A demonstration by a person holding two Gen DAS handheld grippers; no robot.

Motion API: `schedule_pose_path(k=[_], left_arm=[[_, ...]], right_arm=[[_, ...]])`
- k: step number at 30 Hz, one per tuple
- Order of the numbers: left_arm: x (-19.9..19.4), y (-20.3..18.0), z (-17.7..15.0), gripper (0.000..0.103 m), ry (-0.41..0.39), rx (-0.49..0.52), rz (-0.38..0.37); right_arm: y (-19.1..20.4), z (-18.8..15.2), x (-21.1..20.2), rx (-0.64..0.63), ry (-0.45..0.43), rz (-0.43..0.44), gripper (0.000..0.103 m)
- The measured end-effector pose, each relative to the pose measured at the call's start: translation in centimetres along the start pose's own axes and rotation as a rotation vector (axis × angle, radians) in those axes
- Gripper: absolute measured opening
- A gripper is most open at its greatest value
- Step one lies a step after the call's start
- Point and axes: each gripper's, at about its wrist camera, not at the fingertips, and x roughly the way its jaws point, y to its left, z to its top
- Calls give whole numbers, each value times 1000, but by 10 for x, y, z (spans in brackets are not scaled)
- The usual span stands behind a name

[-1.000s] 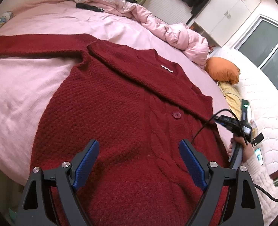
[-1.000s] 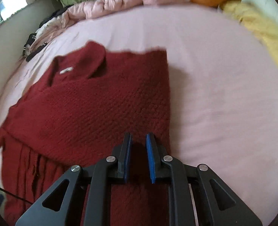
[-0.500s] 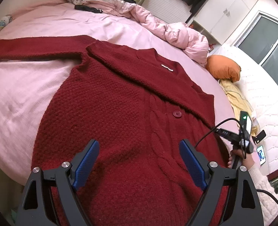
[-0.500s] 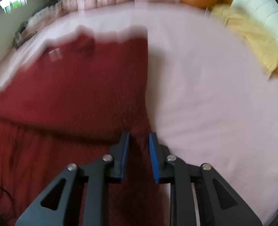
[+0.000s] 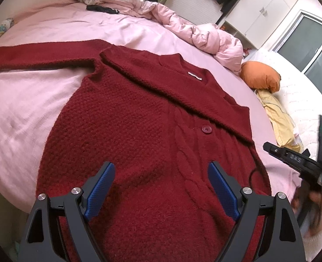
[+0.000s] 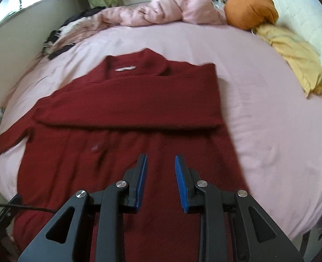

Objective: Fold clothes
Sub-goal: 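Move the left tool toward the other sleeve cuff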

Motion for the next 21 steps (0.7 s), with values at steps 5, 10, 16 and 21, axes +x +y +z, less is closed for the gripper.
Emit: schedule_pose_path(k=[5, 10, 16, 21], left_arm=[[3, -7, 0, 87, 20, 41, 48], [5, -11, 0, 87, 35, 73, 90], [7, -13, -1, 87, 48, 89, 98], [7, -12, 0, 87, 48, 82, 86]], right_arm=[[47, -30, -33, -5, -103, -17, 60], [62, -53, -35, -7, -154, -109, 60], [64, -53, -33, -8, -157, -129, 60], [68, -54, -31, -18, -157, -123, 60]])
